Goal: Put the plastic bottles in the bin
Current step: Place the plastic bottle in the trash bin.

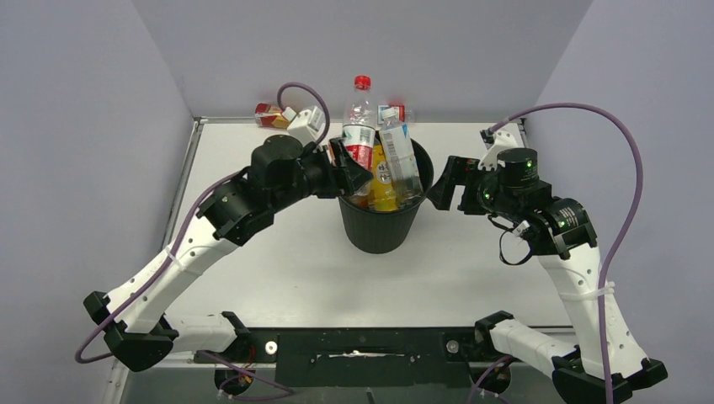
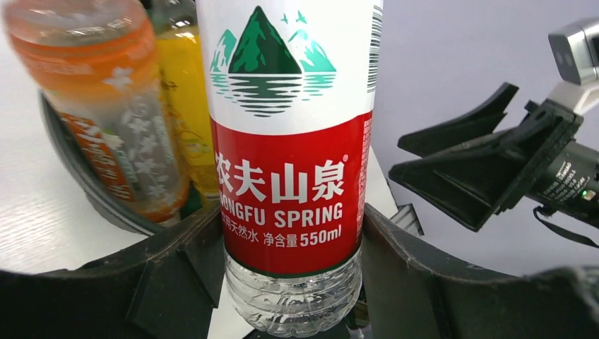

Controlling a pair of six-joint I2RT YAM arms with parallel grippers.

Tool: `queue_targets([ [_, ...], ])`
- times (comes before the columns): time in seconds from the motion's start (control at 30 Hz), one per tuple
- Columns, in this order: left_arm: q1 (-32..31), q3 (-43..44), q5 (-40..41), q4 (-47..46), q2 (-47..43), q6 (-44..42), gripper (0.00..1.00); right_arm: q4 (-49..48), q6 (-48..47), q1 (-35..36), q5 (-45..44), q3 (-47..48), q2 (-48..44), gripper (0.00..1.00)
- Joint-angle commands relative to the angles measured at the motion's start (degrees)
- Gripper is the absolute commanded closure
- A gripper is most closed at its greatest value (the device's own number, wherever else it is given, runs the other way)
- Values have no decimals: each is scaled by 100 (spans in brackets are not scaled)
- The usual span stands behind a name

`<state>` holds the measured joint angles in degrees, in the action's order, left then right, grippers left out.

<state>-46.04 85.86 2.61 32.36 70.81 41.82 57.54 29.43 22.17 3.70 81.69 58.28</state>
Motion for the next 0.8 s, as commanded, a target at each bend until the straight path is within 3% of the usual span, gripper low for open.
queue_targets([
  [0.0,-460,69,464,-651,103,122,53,-160,84,23,66,162,-86,8],
  [0.2,-926,-318,950,-1069,310,187,52,-234,124,36,126,89,-104,8],
  [0.53,-968,-243,1446,-822,753,98,49,-251,148,53,109,-24,-198,8],
  [0.77,-968,-119,1478,-509,925,104,38,-296,160,59,127,-101,-225,8],
])
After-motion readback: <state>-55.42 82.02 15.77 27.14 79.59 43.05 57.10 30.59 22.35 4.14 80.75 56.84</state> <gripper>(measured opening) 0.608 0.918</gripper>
